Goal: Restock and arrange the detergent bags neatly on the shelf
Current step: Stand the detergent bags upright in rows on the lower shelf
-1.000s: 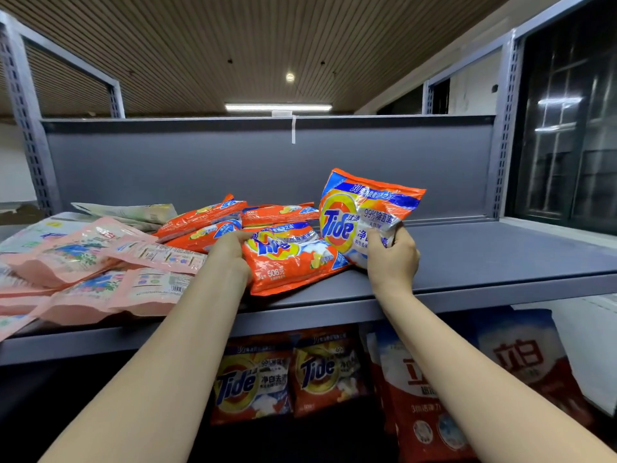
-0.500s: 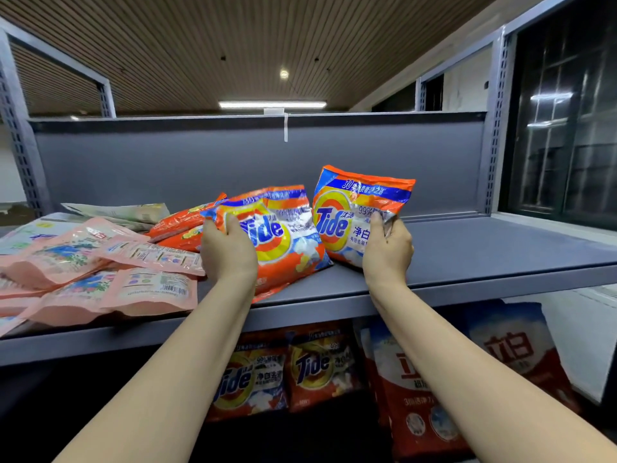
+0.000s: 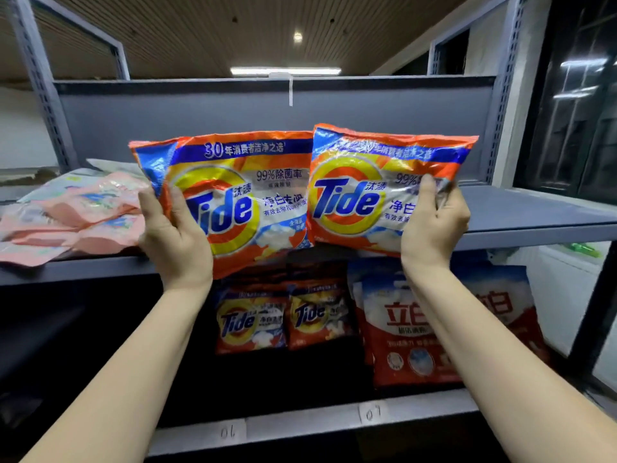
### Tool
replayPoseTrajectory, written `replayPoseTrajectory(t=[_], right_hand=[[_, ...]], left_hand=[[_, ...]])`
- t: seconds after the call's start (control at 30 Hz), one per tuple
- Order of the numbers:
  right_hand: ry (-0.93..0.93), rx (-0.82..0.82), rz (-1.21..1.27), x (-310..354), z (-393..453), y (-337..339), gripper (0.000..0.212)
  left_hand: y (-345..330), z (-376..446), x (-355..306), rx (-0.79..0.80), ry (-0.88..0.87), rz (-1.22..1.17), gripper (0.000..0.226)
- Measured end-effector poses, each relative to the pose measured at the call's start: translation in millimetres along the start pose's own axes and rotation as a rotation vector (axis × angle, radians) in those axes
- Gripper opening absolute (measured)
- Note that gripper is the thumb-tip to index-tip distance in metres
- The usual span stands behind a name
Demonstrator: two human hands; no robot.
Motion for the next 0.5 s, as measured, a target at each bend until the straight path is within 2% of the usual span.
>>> replayPoseTrajectory(t=[0.17,0.4,0.5], right_hand=[[0.047,-0.003,0.066,1.2,-7.0,34.3,0.015],[-0.021,0.168,-0.049,-48.2,-41.8,63.6,0.02],[-0.057,0.235,-0.152,-76.6,-59.7,69.7,0.022]], left_hand=[[35.8,-34.5,6.3,0.008,0.048,0.06,0.038],[65.2,-87.1,43.3,0.156,0.108,0.203,0.036],[71.6,-107.2,69.9,0.206,0.209,0.253,0.035]])
Point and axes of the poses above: each hand's wrist, its own z-axis towards the middle knuckle, its own y-axis out of the back of the hand, x = y × z, the point moved 1 cm from there along z, towards the middle knuckle
